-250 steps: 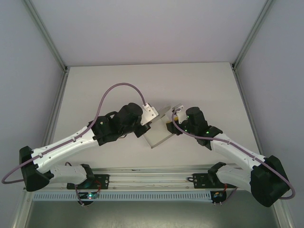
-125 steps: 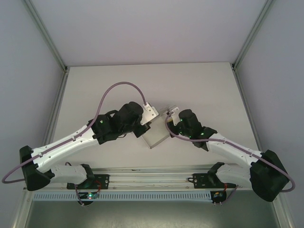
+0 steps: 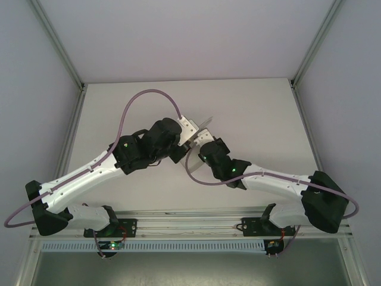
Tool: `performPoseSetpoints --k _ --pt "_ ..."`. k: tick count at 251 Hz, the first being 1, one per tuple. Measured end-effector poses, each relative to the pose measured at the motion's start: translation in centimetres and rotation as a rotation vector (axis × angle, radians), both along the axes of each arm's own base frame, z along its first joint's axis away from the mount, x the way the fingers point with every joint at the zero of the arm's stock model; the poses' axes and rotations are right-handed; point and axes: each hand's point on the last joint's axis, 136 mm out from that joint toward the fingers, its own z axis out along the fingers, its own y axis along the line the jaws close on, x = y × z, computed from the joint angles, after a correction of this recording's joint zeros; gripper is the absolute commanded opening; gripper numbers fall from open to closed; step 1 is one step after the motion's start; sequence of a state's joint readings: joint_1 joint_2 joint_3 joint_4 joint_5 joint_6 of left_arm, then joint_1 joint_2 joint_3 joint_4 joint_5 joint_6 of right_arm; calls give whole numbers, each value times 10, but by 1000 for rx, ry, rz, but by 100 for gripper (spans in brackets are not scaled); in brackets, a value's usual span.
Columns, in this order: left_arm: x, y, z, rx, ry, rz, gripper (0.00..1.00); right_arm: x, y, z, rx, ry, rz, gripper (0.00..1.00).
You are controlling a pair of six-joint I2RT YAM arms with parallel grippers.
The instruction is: Assemble paper box
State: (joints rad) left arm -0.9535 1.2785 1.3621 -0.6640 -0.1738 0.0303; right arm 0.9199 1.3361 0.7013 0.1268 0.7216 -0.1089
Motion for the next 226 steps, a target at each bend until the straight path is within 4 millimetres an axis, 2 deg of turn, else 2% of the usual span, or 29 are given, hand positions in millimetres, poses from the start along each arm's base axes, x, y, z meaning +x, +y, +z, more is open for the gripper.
performPoseSetpoints --k 57,159,199,226 --pt "7 5 1 -7 -5 49 0 10 2 -2 -124 -76 -66 0" --pt "10 5 -3 2 -2 71 0 14 4 -3 -194 -110 -38 0" --pt "7 3 -4 0 12 55 0 4 2 -2 -151 -78 22 18" --pt "3 -1 -5 -11 27 31 0 -7 -10 1 -114 -57 64 23"
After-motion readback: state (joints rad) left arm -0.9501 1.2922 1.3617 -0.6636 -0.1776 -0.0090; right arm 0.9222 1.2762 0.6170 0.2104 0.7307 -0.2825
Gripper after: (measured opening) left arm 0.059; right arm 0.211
